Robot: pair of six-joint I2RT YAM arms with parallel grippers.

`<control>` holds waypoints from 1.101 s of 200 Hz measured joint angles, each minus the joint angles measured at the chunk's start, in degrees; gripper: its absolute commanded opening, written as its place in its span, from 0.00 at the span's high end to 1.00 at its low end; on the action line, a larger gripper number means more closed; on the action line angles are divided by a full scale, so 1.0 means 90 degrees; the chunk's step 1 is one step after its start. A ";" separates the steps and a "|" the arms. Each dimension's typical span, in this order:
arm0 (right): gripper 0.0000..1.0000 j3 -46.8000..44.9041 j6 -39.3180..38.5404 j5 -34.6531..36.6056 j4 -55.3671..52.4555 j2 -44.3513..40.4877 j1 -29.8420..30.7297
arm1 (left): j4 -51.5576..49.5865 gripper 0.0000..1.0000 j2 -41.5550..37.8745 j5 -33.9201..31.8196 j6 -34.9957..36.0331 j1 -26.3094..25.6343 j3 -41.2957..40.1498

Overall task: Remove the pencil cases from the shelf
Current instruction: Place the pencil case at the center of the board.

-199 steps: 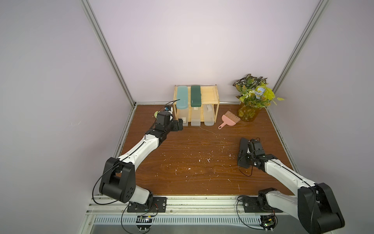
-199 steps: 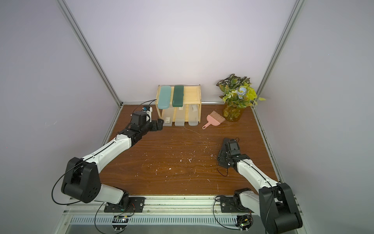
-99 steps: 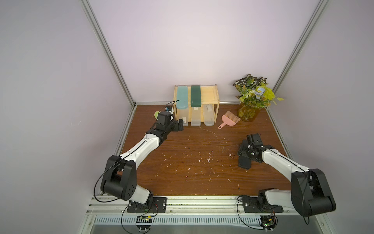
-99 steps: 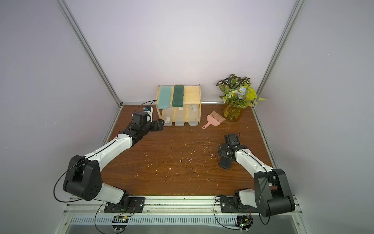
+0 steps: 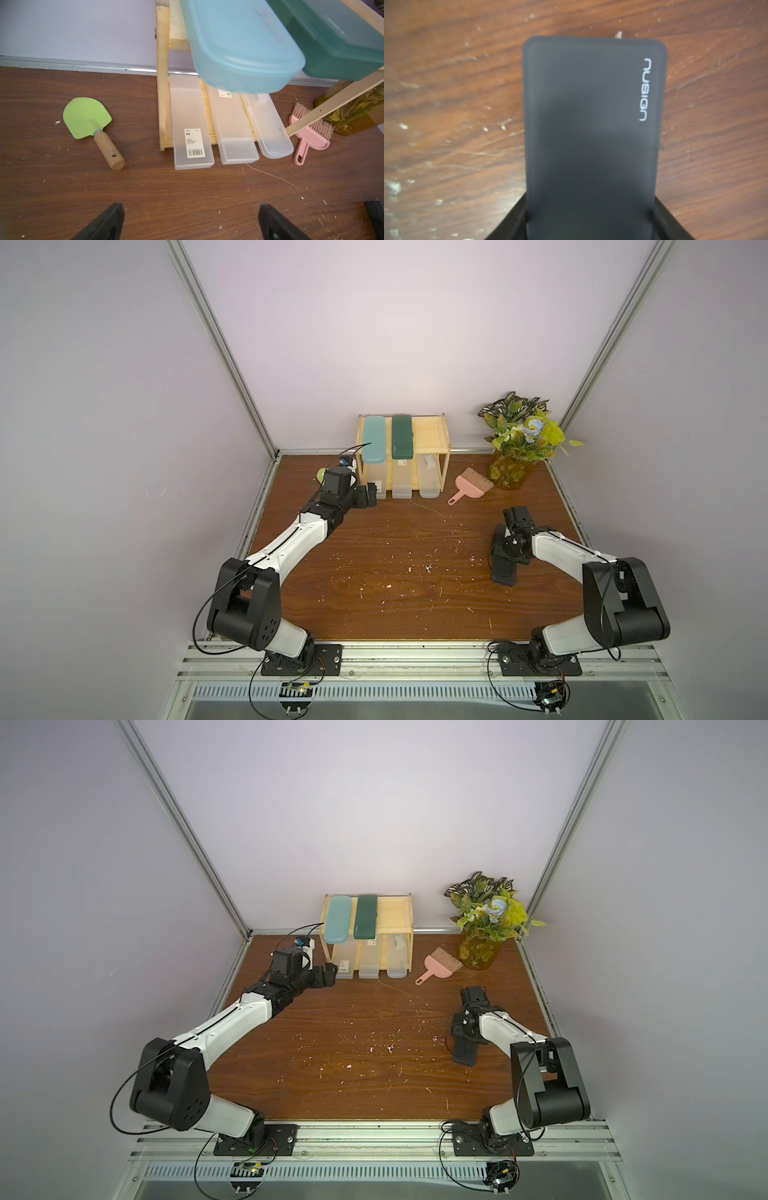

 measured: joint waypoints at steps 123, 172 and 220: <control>0.60 0.0930 -0.1892 -0.0279 -0.0556 0.0707 -0.0318 | -0.0231 0.00 0.0051 -0.0036 0.0141 0.0000 0.0206; 0.30 0.0930 -0.1989 -0.0274 -0.0561 0.0704 -0.0452 | -0.0287 0.00 0.0051 -0.0083 0.0194 0.0000 0.0206; 0.01 0.0930 -0.2008 -0.0267 -0.0573 0.0707 -0.0493 | -0.0289 0.00 0.0058 -0.0085 0.0197 0.0000 0.0206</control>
